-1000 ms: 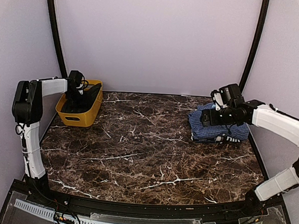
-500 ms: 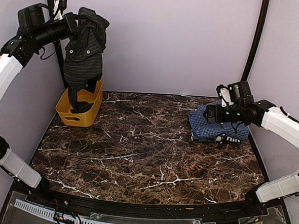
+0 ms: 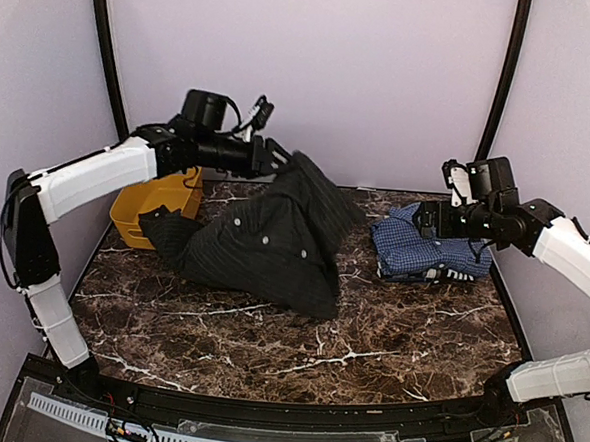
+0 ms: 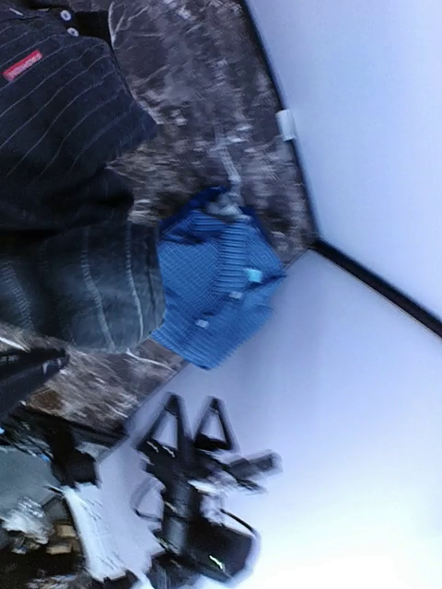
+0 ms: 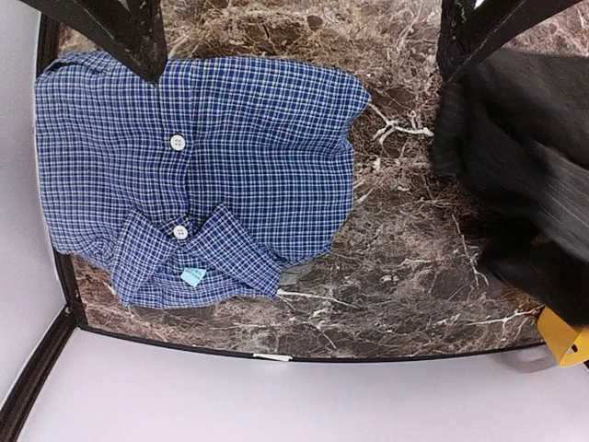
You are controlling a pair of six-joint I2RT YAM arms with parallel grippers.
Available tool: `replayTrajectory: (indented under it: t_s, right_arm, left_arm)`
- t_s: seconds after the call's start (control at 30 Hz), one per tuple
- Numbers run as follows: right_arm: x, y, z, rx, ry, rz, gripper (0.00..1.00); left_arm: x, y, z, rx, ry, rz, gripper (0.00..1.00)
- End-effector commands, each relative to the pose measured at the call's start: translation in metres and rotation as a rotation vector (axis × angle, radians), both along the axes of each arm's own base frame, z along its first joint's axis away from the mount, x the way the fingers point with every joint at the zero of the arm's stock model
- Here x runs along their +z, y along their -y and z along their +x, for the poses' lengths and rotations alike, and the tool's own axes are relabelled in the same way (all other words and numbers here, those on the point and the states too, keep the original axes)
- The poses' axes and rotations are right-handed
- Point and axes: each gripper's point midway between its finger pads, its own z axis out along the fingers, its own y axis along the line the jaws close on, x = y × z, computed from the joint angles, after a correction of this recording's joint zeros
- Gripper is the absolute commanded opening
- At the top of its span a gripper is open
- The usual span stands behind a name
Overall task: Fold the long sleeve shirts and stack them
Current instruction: Place the crumpled shirt at the center of the board.
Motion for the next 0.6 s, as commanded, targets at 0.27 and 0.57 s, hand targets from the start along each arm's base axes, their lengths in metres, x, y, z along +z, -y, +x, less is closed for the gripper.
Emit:
replayTrajectory:
  t_s: [0.27, 0.57]
  right_arm:
    - [-0.032, -0.077, -0.05, 0.287, -0.109, 0.156, 0.99]
    - [-0.105, -0.171, -0.109, 0.53, -0.273, 0.1, 0.99]
  left_arm:
    - [-0.158, -0.025, -0.039, 0.05, -0.087, 0.457, 0.88]
    - [-0.227, -0.09, -0.047, 0.275, -0.214, 0.625, 0.88]
